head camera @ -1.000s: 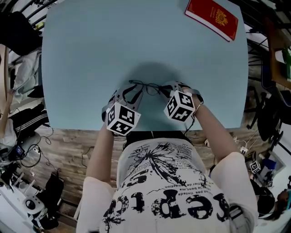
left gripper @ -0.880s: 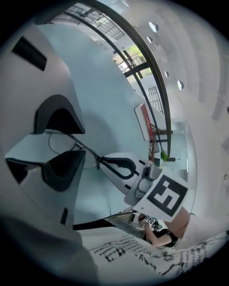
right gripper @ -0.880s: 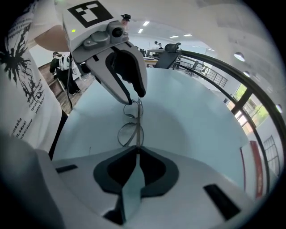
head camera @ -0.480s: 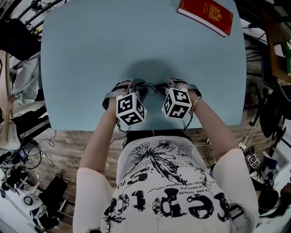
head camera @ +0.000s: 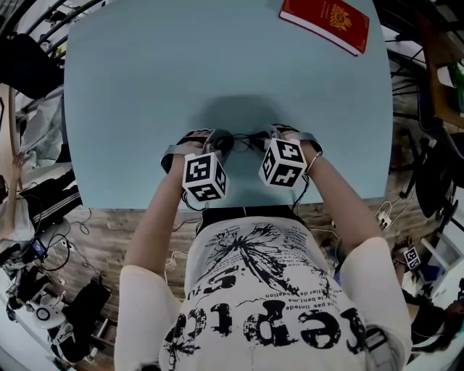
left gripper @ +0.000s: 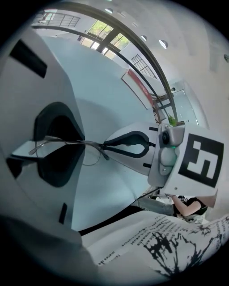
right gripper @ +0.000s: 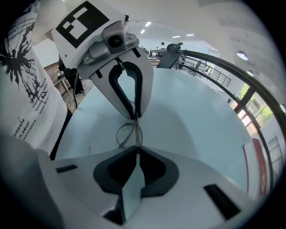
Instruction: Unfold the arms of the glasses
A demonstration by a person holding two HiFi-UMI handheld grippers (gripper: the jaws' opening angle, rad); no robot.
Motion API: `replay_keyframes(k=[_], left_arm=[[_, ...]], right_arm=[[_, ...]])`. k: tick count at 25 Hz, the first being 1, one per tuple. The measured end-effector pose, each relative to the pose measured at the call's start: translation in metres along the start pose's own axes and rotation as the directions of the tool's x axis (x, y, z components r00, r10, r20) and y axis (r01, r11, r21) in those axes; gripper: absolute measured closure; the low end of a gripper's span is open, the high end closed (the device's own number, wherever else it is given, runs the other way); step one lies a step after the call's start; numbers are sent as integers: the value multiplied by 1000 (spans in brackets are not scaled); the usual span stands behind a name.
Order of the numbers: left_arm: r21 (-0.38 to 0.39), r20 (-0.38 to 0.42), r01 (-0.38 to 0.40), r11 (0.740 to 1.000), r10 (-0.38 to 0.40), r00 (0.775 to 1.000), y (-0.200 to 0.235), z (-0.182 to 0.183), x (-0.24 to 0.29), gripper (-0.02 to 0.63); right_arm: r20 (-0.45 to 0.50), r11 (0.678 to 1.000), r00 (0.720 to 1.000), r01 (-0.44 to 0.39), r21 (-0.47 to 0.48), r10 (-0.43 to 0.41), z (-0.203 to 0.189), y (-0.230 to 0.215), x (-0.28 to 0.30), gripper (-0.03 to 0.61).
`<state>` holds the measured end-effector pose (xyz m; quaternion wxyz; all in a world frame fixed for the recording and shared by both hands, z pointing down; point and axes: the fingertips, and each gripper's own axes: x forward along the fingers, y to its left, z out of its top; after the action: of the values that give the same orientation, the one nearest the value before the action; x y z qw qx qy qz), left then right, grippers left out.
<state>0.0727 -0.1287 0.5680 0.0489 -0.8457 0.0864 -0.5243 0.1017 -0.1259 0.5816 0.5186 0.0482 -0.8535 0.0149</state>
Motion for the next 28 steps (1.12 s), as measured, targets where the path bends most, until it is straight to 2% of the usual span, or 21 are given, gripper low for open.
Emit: replay_keyframes(k=[7,15,22,28], left_arm=[[-69,96,-13,997,20,995,4,4,-19,580],[-151,142,-62,987,84,986,12,-14,-49,589],[-267,217,-60,962,121,969,12,-32,-74,588],[-285,297,-48,957,136,945,6,-35,-79,588]], right_arm=[[-6,1000,1000,3,6,-3,-5,3,-1,543],[-28,1000,999,27,-4,-27,-5,5,-3,543],[-80,999,996,43,-8,-43,-6,10,-1,543],[-106,996,990,93,2,-92,0,6,-2,523]])
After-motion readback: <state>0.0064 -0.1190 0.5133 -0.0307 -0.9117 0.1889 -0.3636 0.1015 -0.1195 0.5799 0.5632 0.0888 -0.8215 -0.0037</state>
